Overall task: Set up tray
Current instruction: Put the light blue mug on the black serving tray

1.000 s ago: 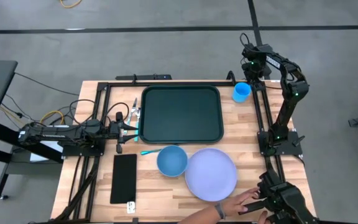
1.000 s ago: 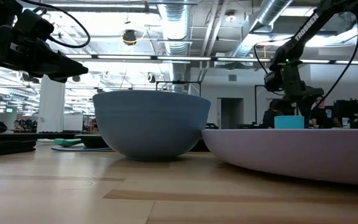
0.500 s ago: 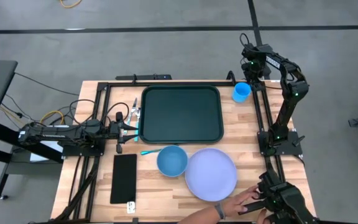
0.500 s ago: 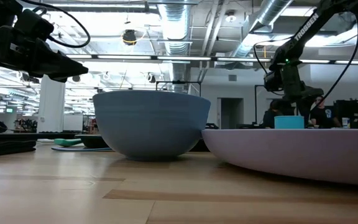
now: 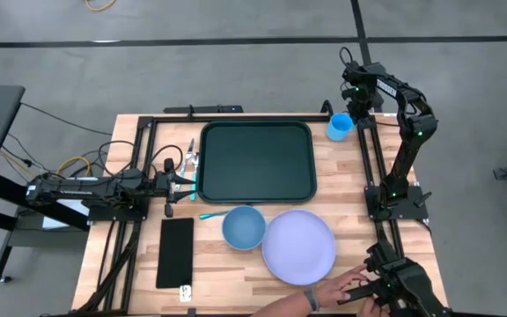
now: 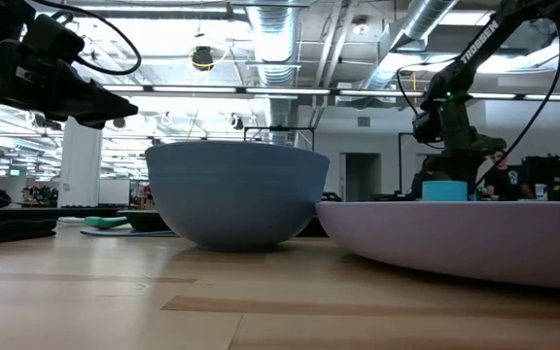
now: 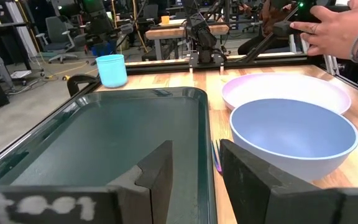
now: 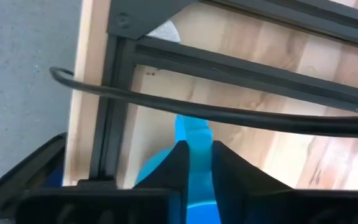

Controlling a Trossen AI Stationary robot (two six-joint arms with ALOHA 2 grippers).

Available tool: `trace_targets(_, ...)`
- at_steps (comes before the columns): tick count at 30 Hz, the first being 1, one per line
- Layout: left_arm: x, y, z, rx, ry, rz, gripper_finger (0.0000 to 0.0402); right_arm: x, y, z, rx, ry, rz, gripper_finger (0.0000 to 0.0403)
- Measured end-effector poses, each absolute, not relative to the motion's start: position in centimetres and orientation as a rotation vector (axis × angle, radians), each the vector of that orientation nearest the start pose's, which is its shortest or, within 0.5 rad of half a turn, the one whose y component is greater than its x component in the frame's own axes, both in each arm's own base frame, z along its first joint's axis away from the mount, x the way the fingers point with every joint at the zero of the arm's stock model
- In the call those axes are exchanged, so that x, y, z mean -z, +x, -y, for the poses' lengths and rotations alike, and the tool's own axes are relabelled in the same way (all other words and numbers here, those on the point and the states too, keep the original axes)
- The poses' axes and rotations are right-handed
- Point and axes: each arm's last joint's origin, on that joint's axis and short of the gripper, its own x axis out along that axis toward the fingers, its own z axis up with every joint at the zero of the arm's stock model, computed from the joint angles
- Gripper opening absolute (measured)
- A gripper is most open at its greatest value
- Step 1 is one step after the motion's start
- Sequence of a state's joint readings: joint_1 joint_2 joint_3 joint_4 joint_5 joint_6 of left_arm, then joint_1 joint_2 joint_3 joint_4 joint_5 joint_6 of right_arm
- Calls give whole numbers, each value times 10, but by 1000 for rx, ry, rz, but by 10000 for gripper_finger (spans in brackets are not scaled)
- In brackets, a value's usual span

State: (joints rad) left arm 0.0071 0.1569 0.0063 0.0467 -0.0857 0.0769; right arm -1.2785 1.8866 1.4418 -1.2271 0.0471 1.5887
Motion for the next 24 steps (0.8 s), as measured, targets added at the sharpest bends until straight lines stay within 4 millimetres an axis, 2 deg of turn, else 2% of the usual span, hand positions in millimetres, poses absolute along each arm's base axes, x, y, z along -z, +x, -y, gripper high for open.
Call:
trace_targets(5, -157, 107, -3, -89, 80, -107, 121, -207, 96, 325, -2363, -2218, 424, 35)
trace_targets(11, -157, 107, -3, -89, 80, -107, 121, -207, 97, 326, -2365, -2221, 410, 70)
trace_targets(18, -157, 107, -3, -89, 80, -107, 121, -207, 97, 325, -2356, -2242, 442, 34)
trace_targets(24, -157, 107, -3, -89, 80, -107, 121, -207, 97, 326, -2350, -2256, 457, 38)
